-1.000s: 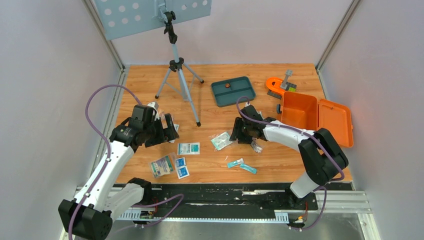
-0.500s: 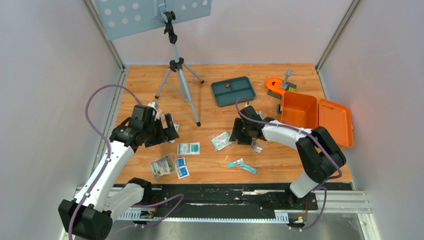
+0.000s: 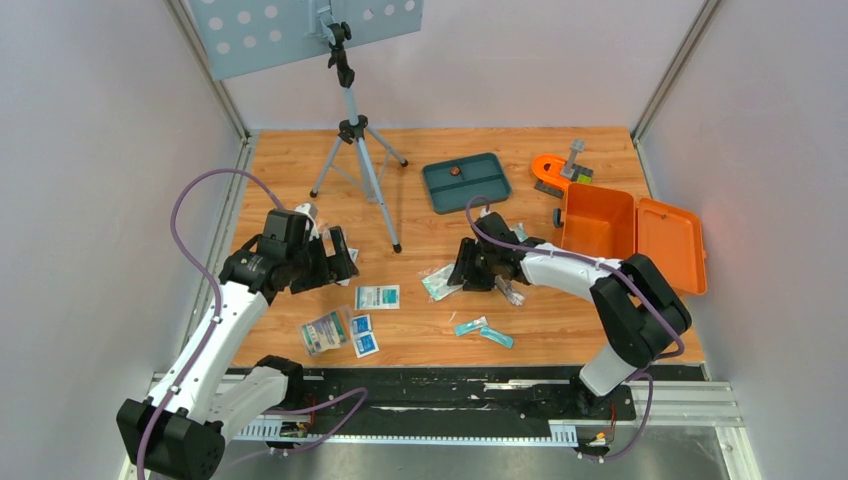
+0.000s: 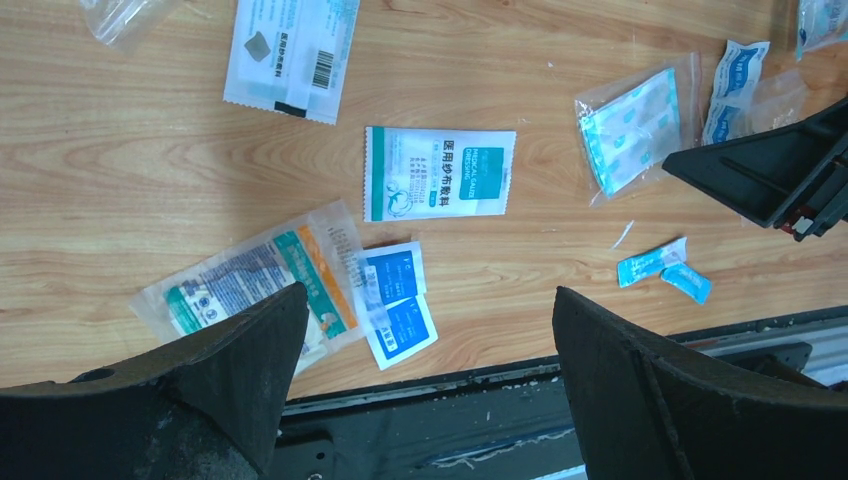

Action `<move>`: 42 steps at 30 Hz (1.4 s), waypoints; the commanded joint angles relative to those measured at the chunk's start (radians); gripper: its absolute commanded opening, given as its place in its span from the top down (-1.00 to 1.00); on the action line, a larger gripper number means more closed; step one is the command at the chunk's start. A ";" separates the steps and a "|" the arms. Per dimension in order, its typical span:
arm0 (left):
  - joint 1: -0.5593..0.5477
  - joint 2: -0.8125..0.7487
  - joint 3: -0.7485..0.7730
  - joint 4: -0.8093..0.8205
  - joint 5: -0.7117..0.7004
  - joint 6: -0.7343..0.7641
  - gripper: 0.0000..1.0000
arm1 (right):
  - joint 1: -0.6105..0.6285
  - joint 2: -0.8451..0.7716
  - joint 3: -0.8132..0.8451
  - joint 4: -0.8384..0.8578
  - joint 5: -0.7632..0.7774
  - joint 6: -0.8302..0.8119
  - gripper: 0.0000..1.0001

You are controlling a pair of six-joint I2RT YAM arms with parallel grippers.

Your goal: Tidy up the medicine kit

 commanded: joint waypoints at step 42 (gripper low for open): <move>0.003 0.006 0.022 0.013 -0.032 -0.020 -1.00 | 0.005 0.074 0.126 -0.002 -0.060 -0.105 -0.35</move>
